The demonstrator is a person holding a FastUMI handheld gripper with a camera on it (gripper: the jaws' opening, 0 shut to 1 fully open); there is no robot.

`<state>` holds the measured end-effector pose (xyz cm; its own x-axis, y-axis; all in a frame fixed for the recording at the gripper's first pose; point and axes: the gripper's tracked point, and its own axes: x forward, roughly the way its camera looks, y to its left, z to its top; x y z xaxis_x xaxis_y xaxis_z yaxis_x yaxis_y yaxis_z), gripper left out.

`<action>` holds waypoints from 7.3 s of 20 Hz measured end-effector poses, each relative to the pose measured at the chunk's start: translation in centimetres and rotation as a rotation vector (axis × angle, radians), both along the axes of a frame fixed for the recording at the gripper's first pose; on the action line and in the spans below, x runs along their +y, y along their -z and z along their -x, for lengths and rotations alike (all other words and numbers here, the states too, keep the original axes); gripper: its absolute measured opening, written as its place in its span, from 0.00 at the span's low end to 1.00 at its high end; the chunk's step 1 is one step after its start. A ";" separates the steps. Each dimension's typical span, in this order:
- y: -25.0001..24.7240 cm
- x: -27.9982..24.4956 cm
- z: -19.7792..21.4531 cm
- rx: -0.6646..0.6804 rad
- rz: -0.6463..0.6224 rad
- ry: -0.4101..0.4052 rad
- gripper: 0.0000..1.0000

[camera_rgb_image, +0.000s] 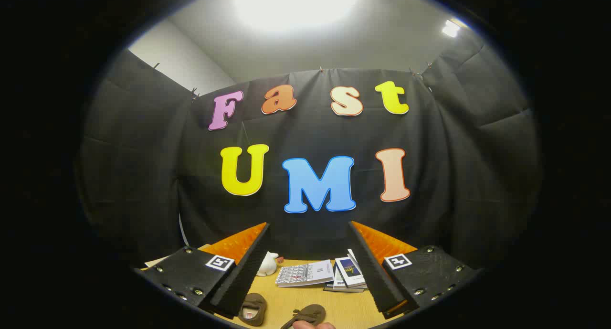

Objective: Open the storage box then place both shoes into the box .Put the left shoe in first, then the right shoe, with the right side of both shoes facing outward in a uniform manner.

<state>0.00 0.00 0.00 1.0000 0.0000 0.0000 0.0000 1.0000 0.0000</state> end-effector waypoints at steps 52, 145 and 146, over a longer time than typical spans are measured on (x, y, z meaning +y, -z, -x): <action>31.7 30.9 -5.3 0.950 -0.779 -0.652 0.97; 15.3 38.6 -5.5 0.768 -0.496 -0.580 0.95; 16.0 37.2 -5.5 0.773 -0.470 -0.567 0.96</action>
<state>5.47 37.15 -16.00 0.5822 0.6307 -0.5131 -0.3003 0.7532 0.5852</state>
